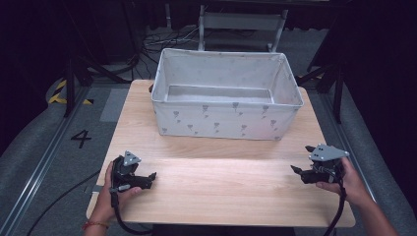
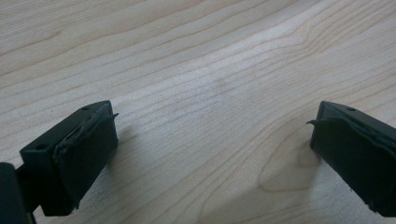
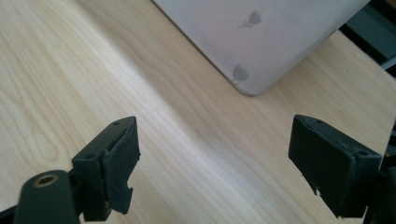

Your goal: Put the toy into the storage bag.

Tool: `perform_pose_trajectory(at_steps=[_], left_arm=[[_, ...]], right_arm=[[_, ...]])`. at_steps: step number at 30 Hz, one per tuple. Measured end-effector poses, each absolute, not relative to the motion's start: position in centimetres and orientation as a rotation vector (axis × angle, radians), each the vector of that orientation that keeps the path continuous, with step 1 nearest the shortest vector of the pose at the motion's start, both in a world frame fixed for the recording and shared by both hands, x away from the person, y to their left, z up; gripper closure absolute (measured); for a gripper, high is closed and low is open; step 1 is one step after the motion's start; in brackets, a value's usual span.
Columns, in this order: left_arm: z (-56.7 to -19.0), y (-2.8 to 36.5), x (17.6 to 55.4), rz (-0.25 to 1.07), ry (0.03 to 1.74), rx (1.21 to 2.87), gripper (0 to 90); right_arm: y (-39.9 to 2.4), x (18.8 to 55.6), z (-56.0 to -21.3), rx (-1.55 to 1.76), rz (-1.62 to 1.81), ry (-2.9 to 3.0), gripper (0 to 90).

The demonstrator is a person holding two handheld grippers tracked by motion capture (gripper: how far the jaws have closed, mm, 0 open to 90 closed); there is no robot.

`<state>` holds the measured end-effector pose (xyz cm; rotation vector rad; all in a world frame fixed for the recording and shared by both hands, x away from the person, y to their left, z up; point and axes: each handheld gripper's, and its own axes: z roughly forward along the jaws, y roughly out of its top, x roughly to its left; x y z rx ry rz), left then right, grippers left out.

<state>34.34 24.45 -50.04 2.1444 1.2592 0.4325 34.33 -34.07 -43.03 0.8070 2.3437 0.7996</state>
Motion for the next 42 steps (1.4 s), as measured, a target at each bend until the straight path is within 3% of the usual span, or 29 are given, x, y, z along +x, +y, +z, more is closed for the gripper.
perform_pose_trajectory(at_steps=[13,30,36,42], left_arm=[[-50.0,24.4,34.3,0.433,1.262,2.143,1.0],[-50.0,24.4,34.4,0.437,1.269,2.142,0.4],[-50.1,24.3,34.4,0.44,1.272,2.14,0.4],[-50.0,24.2,34.6,0.437,1.28,2.137,0.3]], right_arm=[[-36.8,32.3,-46.3,0.867,0.771,2.355,17.4],[-39.2,30.9,-49.9,1.076,0.981,2.337,19.5],[-39.5,31.3,-50.6,1.16,0.988,2.32,9.8],[-39.6,31.9,-50.6,1.219,0.991,2.328,8.1]])
